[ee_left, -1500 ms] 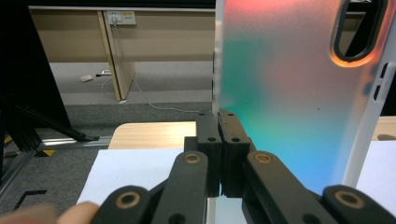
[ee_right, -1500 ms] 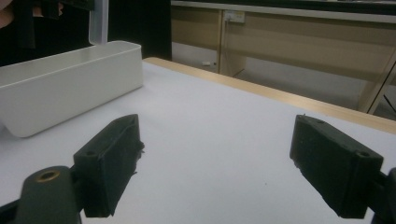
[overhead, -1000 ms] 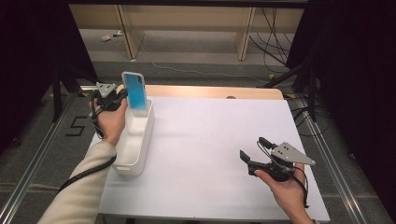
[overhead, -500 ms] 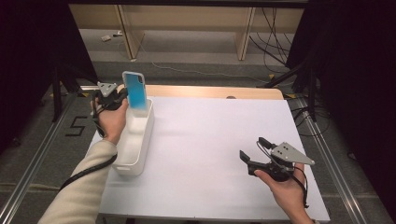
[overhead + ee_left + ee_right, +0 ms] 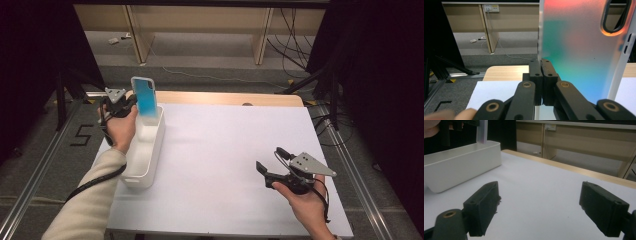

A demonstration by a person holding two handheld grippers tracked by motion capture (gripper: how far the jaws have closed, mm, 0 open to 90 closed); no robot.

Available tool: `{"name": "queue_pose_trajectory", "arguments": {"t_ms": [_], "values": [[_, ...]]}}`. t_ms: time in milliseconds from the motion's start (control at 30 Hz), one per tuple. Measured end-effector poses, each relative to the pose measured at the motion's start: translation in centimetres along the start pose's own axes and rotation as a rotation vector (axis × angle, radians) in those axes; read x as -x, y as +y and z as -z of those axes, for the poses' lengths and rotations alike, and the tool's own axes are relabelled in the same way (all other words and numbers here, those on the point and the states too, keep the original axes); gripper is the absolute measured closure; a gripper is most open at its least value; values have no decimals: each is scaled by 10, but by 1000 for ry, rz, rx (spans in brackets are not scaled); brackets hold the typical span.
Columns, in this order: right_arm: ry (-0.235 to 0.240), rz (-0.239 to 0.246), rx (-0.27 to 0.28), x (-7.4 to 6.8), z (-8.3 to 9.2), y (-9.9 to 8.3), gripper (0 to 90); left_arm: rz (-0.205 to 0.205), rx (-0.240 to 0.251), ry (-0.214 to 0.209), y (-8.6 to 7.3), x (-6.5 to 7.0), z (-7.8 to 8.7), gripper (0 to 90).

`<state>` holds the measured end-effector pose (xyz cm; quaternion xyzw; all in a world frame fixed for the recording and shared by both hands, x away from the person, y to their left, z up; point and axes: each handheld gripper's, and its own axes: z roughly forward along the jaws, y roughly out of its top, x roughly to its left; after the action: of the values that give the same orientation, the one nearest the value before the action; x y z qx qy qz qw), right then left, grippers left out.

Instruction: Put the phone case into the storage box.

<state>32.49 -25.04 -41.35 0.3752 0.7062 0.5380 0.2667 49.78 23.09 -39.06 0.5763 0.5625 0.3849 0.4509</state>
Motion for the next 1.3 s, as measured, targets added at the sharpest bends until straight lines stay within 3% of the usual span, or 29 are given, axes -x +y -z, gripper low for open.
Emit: {"name": "queue_pose_trajectory", "arguments": {"t_ms": [433, 833, 1133, 1200, 1300], "values": [[-4, 12, 4, 1, -1, 0, 174, -1, -7, 7, 1, 0, -5, 884], [14, -18, 1, 0, -1, 0, 174, 0, -16, 14, -2, 0, -13, 884], [12, -11, 8, 0, -2, -1, 174, 3, -26, 24, -3, 1, -18, 884], [2, 1, -33, 1, 1, 0, 174, 6, -31, 28, -3, 0, -19, 884], [1, 0, -9, 0, -1, -1, 174, 4, -36, 27, -4, 0, -21, 884]]}}
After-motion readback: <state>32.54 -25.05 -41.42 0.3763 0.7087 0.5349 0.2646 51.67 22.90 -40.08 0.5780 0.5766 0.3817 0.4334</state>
